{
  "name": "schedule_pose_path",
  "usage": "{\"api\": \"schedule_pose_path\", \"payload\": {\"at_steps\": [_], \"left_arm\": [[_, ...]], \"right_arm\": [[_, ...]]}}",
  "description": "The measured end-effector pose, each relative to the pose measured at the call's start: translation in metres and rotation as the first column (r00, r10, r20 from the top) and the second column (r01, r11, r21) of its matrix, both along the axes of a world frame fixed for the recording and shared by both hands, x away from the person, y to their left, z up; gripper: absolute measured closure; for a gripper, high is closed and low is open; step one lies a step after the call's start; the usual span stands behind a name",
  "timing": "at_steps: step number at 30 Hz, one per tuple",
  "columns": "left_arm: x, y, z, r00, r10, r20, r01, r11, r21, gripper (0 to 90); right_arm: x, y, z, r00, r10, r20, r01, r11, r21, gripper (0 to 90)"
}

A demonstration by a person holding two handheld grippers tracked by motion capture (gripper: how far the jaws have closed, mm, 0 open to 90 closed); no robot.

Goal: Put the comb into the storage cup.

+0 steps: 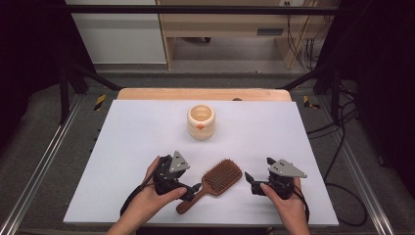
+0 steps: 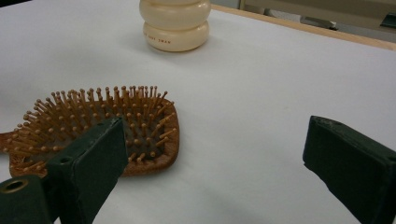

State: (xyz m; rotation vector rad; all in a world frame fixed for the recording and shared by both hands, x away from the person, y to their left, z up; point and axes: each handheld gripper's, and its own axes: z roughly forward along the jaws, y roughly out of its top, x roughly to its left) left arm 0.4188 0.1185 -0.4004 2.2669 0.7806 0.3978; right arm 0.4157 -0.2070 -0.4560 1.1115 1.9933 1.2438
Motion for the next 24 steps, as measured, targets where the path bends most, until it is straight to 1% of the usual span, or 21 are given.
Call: {"api": "schedule_pose_path", "payload": {"at_steps": [4, 7, 10, 11, 12, 14, 16, 18, 20, 24], "left_arm": [[0.002, -0.007, -0.006, 0.9993, -0.025, -0.028, 0.026, 0.9995, 0.016, 4.2], [0.004, -0.012, -0.008, 0.9986, -0.036, -0.04, 0.037, 0.9989, 0.03, 4.2], [0.007, -0.016, -0.008, 0.9979, -0.038, -0.052, 0.039, 0.9989, 0.026, 4.2], [0.008, -0.018, -0.009, 0.9972, -0.045, -0.059, 0.047, 0.9985, 0.028, 4.2], [0.008, -0.02, -0.01, 0.997, -0.047, -0.062, 0.049, 0.9983, 0.032, 4.2], [0.01, -0.022, -0.011, 0.9974, -0.047, -0.055, 0.049, 0.9978, 0.044, 4.7], [0.011, -0.022, -0.013, 0.9968, -0.043, -0.068, 0.046, 0.9978, 0.048, 4.8], [0.013, -0.022, -0.015, 0.9969, -0.029, -0.074, 0.032, 0.9984, 0.046, 5.5], [0.015, -0.022, -0.017, 0.9953, -0.029, -0.092, 0.033, 0.9987, 0.039, 8.0], [0.016, -0.025, -0.023, 0.9903, -0.042, -0.133, 0.049, 0.9974, 0.051, 9.2]], "right_arm": [[0.0, 0.001, 0.0, 1.0, 0.002, 0.001, -0.002, 1.0, -0.001, 6.6], [0.0, 0.001, 0.0, 1.0, 0.001, 0.0, -0.001, 1.0, -0.004, 6.7], [0.0, 0.001, 0.0, 1.0, 0.002, 0.002, -0.002, 1.0, -0.005, 6.7], [0.0, 0.001, 0.0, 1.0, 0.002, 0.001, -0.002, 1.0, -0.005, 6.6], [0.0, 0.001, 0.0, 1.0, 0.003, 0.0, -0.003, 1.0, -0.007, 6.4], [0.0, 0.001, 0.0, 1.0, 0.004, -0.003, -0.004, 1.0, -0.008, 6.4], [0.0, 0.001, 0.0, 1.0, 0.005, -0.001, -0.005, 1.0, -0.008, 6.4], [0.0, 0.001, 0.0, 1.0, 0.006, -0.002, -0.006, 1.0, -0.008, 6.4], [0.0, 0.001, 0.0, 1.0, 0.006, -0.004, -0.006, 1.0, -0.007, 6.4], [0.0, 0.001, 0.0, 1.0, 0.007, -0.003, -0.007, 1.0, -0.01, 6.4]]}}
